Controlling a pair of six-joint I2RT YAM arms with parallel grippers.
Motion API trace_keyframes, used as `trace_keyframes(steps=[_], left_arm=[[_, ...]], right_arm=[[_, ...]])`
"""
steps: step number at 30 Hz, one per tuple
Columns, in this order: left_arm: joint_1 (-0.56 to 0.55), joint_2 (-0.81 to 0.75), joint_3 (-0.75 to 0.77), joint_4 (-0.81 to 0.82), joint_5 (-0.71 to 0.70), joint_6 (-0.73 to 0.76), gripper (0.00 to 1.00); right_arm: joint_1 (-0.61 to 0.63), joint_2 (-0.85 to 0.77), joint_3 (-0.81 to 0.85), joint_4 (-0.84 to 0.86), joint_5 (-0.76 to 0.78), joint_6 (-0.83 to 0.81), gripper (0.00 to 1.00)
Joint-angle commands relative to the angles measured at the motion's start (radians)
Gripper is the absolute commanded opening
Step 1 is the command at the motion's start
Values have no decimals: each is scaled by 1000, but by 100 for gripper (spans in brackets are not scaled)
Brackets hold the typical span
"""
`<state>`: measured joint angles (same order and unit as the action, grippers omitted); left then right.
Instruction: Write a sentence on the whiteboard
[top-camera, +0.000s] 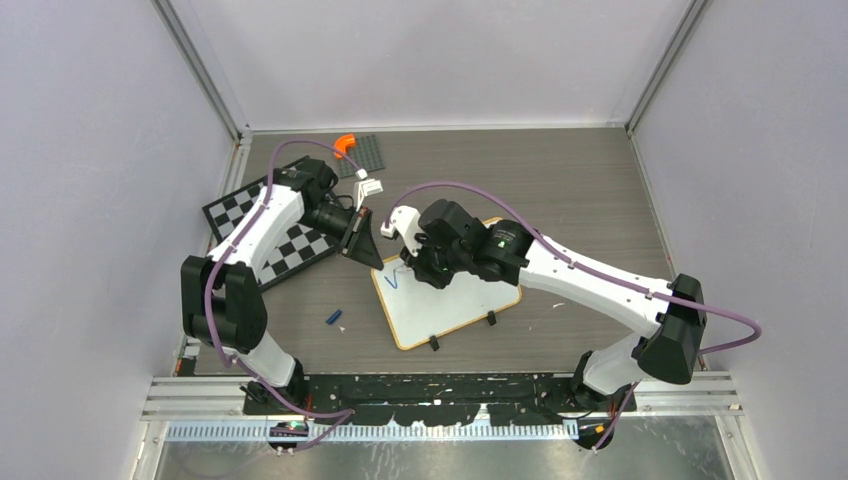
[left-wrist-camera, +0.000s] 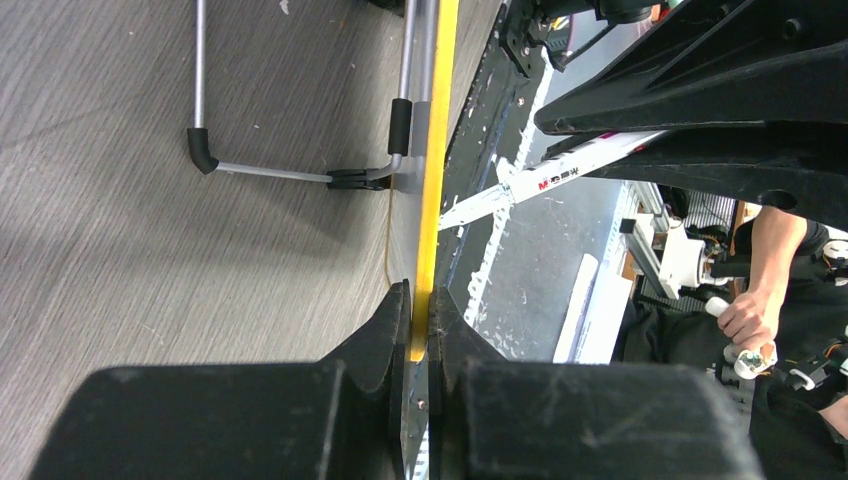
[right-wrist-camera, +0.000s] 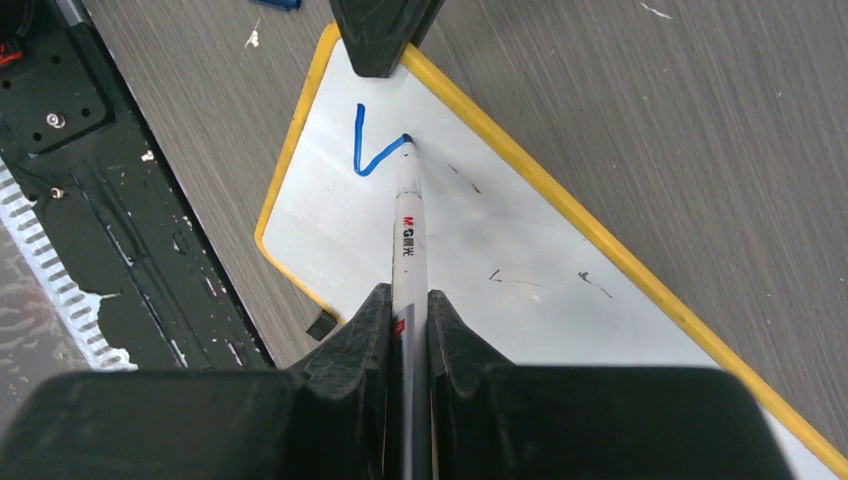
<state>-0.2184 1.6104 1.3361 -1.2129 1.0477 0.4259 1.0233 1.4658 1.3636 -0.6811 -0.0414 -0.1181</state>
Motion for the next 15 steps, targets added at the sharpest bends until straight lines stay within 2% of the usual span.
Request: trace_keyframes(steps=[1, 15], left_arm=[[2, 1, 2, -7, 11, -8, 0], [2, 4, -1, -9, 9, -2, 0]], right_arm=[[-5, -10, 24, 14, 27, -15, 0], [-6, -50, -72, -23, -8, 4, 0]])
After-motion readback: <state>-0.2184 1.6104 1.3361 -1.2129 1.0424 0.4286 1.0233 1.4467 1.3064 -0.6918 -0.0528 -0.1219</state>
